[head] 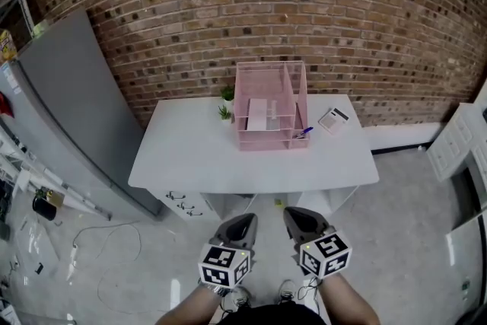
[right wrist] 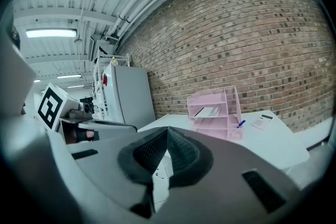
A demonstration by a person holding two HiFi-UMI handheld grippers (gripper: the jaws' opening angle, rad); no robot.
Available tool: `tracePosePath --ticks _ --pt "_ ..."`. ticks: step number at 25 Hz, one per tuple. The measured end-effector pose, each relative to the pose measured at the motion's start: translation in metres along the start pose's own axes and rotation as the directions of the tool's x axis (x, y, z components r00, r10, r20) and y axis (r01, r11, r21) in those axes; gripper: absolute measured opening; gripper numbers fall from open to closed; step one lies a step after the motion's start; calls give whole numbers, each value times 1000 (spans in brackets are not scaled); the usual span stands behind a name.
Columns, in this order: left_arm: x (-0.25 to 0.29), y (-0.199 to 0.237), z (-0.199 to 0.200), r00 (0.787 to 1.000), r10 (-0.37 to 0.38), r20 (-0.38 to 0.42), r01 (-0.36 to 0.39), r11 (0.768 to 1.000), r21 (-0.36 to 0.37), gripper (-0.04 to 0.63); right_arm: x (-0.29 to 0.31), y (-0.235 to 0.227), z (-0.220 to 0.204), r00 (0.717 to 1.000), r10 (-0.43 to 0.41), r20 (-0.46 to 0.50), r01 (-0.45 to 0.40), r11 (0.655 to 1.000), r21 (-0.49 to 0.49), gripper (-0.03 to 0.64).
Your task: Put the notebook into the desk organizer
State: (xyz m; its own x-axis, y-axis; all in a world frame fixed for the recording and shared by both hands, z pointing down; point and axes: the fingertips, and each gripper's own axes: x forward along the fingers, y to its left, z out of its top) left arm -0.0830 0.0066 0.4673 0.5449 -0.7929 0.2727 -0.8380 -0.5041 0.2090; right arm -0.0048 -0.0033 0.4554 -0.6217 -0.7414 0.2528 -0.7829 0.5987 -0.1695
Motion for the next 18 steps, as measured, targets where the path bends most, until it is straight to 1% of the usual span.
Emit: tracePosePath --ticks 8,18 --pt "-9 15 -1 1000 -24 -5 24 1000 2 6 10 14 -2 1000 -24 1 24 1000 15 3" --pt "-12 37 1 999 -36 -10 36 999 8 6 30 23 -2 999 -34 5 34 999 27 3"
